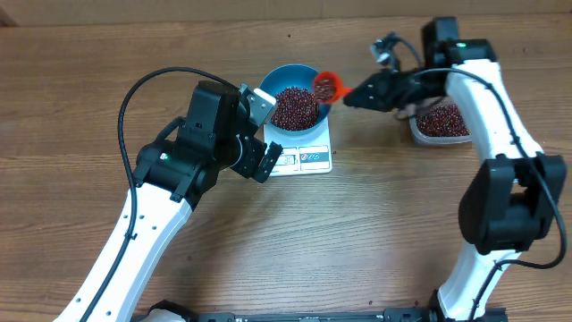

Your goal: Scoop item into bowl and weigh 150g on scale

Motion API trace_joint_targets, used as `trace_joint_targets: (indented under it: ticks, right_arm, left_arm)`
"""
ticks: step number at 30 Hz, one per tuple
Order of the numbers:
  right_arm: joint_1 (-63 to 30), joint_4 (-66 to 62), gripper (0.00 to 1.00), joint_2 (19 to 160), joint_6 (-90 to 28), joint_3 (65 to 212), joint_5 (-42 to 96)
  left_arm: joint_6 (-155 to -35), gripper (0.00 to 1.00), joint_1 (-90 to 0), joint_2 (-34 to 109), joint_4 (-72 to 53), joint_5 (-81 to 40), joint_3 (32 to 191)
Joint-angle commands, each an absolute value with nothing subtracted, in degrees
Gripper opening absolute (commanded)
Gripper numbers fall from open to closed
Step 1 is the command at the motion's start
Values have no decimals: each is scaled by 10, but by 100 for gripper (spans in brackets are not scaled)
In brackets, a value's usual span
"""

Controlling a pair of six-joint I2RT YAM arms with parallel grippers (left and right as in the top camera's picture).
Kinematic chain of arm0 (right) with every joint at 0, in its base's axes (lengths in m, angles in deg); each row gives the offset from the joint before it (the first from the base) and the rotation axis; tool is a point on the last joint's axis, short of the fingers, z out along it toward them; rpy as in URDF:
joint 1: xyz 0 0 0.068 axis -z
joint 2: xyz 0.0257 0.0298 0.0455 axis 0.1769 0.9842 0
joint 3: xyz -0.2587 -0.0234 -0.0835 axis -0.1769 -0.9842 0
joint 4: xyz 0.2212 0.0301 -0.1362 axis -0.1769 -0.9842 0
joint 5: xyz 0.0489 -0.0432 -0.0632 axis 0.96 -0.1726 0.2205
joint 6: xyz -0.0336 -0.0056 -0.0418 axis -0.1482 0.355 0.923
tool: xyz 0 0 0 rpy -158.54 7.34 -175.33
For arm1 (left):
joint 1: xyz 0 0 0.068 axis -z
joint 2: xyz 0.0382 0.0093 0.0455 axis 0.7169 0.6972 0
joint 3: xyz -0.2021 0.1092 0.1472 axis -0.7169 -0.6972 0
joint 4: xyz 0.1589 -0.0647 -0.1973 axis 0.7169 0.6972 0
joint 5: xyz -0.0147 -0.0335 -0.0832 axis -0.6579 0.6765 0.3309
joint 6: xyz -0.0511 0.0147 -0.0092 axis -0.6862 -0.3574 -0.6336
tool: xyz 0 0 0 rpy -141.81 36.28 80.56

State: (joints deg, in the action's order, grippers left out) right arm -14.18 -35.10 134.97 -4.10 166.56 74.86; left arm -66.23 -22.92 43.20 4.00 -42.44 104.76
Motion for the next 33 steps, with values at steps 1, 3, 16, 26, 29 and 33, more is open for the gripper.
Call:
trace_joint_targets:
  ticks: [1, 3, 16, 26, 29, 33]
  right_arm:
    - [-187, -329, 4, 1350, -133, 1689, 645]
    - [-209, -328, 4, 1349, -150, 1699, 577]
    - [-393, -372, 4, 1347, -173, 1809, 60]
    - [-454, -374, 4, 1347, -166, 1809, -87]
    - [-454, -374, 4, 1347, -166, 1809, -80]
    - [-449, -374, 4, 1345, -149, 1809, -7]
  left_arm:
    - [-669, 100, -229, 437, 39, -420, 1045]
    - [-669, 100, -229, 437, 39, -420, 1045]
    - [-669, 100, -229, 437, 39, -420, 1045]
    - [-669, 100, -229, 437, 39, -420, 1045]
    - [-669, 99, -229, 437, 39, -420, 1045]
    - [-669, 99, -229, 437, 39, -420, 1045]
